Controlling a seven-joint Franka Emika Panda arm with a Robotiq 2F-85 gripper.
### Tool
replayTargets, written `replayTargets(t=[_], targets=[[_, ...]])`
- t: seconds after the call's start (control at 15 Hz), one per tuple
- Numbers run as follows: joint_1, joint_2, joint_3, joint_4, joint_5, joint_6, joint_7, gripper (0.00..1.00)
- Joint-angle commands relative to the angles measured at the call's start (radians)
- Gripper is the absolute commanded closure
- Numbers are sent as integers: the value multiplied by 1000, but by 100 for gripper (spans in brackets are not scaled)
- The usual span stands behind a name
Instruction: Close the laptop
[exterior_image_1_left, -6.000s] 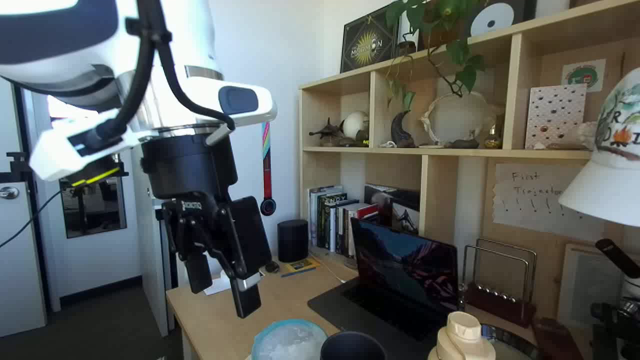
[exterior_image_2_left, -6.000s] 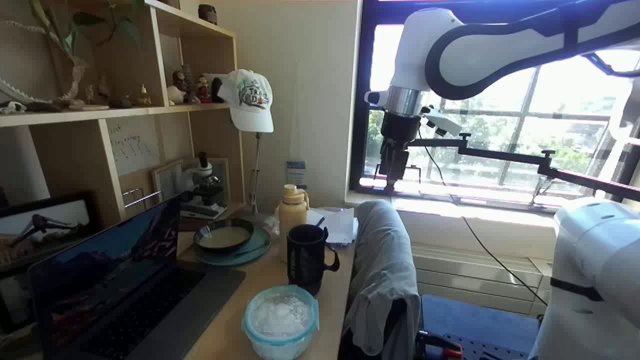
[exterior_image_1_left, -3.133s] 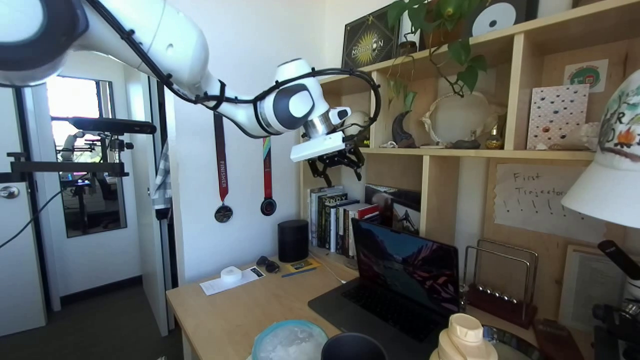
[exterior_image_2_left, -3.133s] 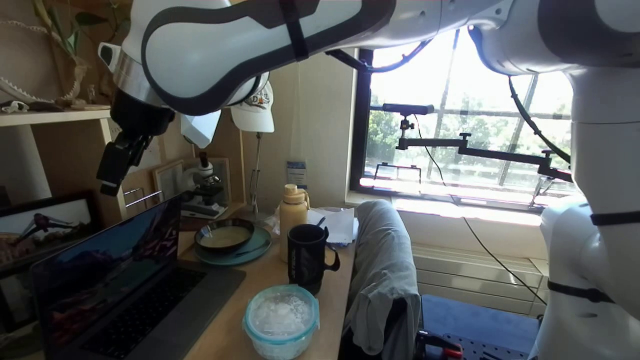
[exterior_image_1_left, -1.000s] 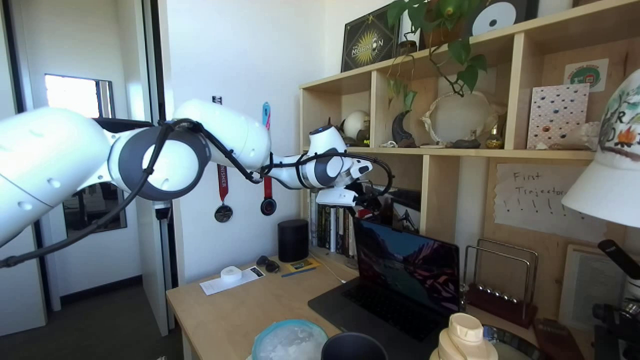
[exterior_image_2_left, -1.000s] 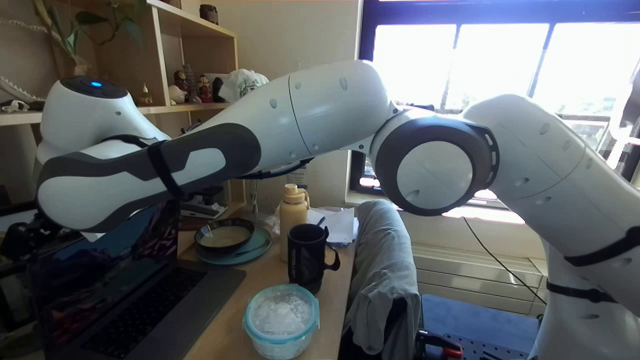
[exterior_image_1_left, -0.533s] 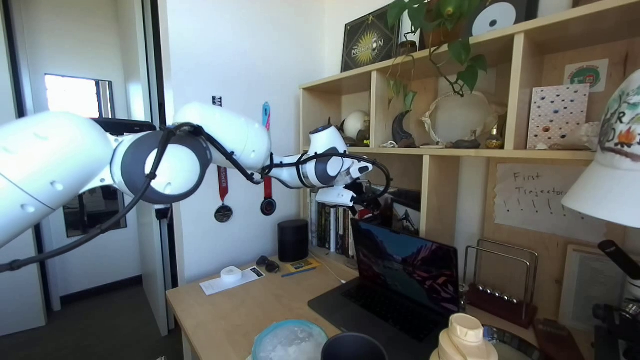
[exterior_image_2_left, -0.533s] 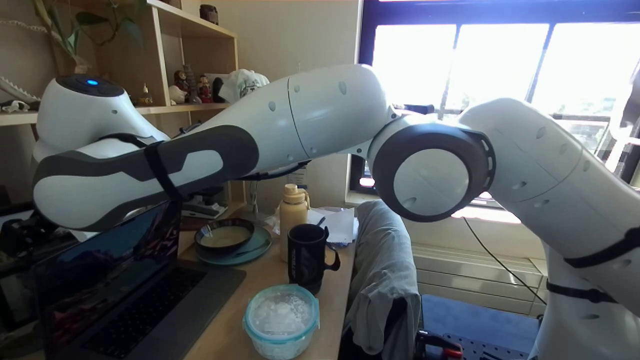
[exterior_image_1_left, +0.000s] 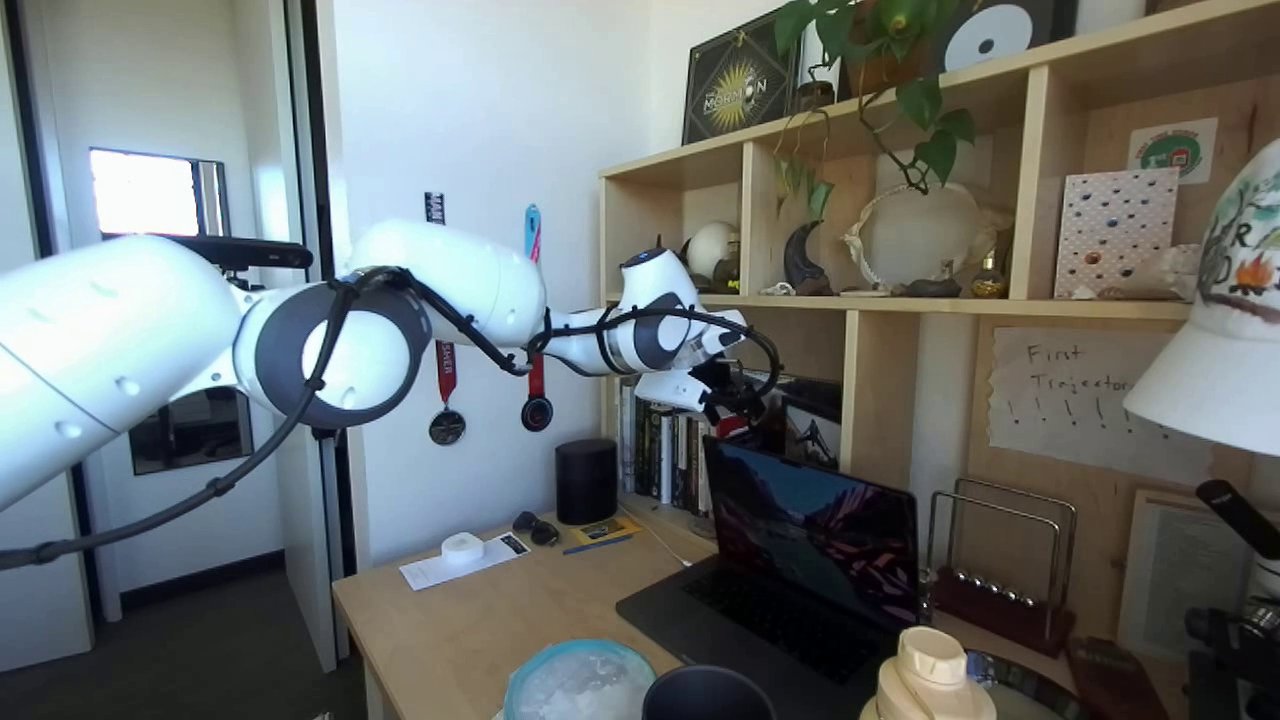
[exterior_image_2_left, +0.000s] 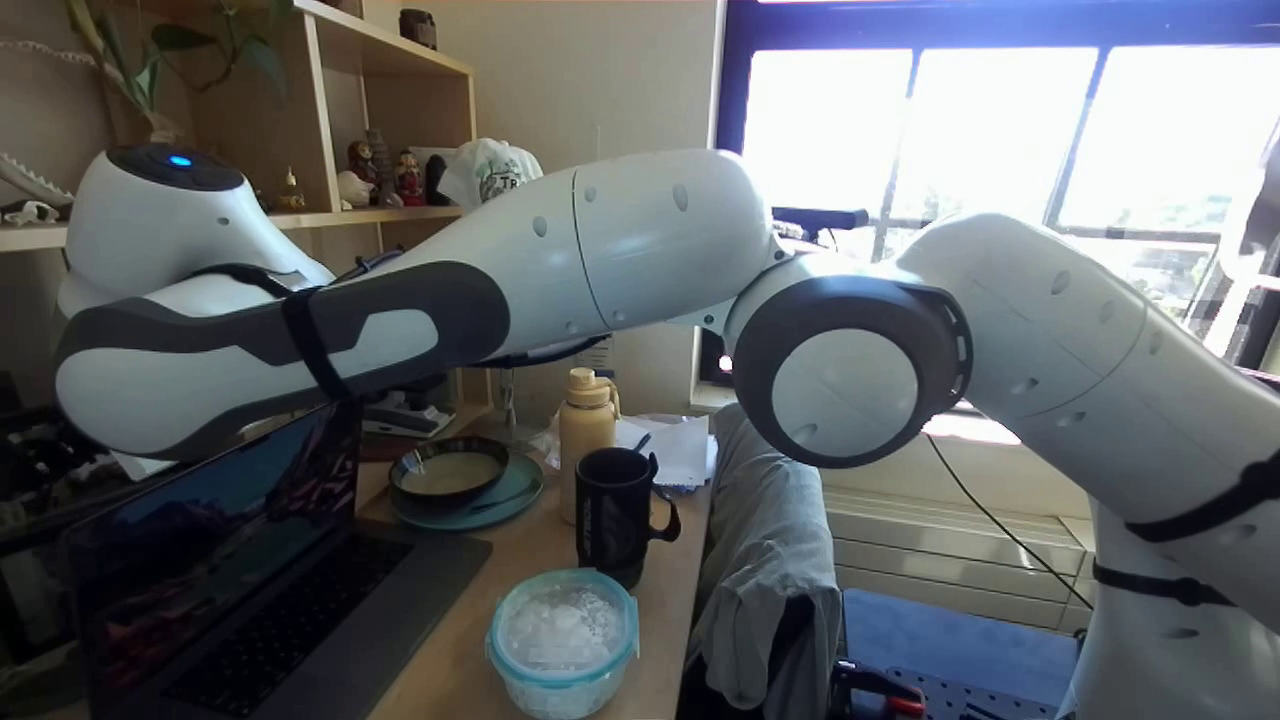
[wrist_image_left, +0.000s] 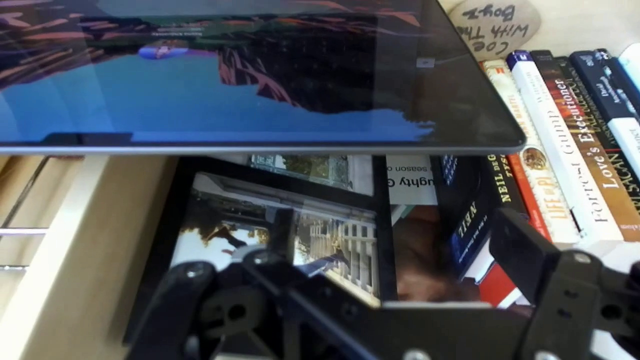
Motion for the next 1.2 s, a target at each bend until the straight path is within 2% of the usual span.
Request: replayTargets(t=[0.0,0.73,1.13], targets=[[1,29,-11,42,4,-77,31,0],[-19,3,22,54,31,-352,-13,0],[-26,-13,18,-21,37,-347,17,0]])
